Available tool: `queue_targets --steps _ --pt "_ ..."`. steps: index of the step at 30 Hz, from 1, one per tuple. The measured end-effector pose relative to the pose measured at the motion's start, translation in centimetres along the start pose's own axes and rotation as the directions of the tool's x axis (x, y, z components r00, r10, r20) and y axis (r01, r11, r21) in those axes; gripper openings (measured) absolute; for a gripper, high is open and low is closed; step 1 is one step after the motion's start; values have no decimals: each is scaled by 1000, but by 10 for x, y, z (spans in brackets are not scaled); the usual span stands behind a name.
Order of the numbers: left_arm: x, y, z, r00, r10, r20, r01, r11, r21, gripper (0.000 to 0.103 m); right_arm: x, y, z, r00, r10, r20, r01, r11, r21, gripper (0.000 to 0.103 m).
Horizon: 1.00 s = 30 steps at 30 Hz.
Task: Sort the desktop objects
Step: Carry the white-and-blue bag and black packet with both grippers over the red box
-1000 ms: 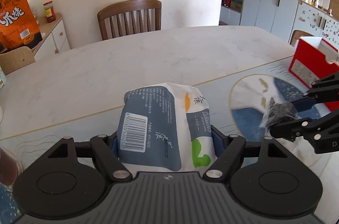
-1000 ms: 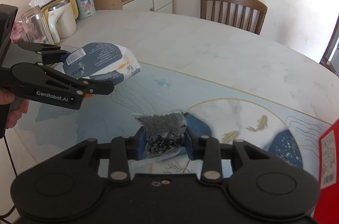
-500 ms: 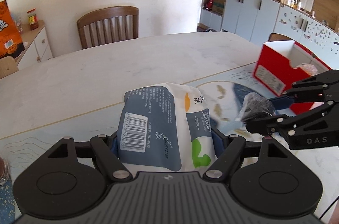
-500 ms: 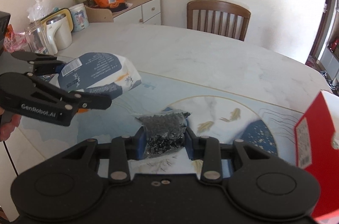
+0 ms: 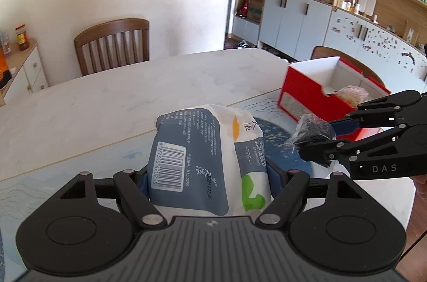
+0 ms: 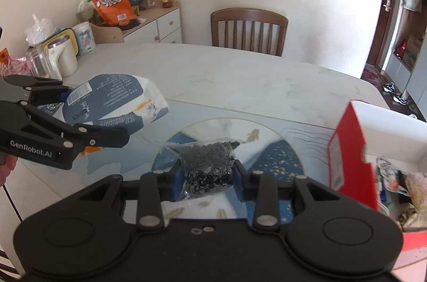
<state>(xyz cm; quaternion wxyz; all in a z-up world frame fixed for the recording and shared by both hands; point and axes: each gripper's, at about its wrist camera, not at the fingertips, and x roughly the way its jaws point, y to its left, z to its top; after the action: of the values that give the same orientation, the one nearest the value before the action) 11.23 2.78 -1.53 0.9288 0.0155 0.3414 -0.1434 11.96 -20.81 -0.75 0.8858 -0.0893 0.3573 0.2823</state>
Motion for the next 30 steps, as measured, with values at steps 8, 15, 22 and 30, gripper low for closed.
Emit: queue_targets --steps 8,15,22,30 --pt "2 -40 20 999 -48 15 47 998 36 78 -29 -34 -4 999 -32 1 32 998 50 36" --pt "10 -79 34 997 -70 31 67 995 75 78 -52 -69 -11 997 -78 20 76 993 89 36" --pt "24 -113 45 996 -81 40 76 992 104 78 -69 -109 -18 993 -118 28 114 987 111 36" --pt "35 -145 61 994 -87 60 79 990 120 78 -83 -150 -26 989 -144 43 137 982 128 36"
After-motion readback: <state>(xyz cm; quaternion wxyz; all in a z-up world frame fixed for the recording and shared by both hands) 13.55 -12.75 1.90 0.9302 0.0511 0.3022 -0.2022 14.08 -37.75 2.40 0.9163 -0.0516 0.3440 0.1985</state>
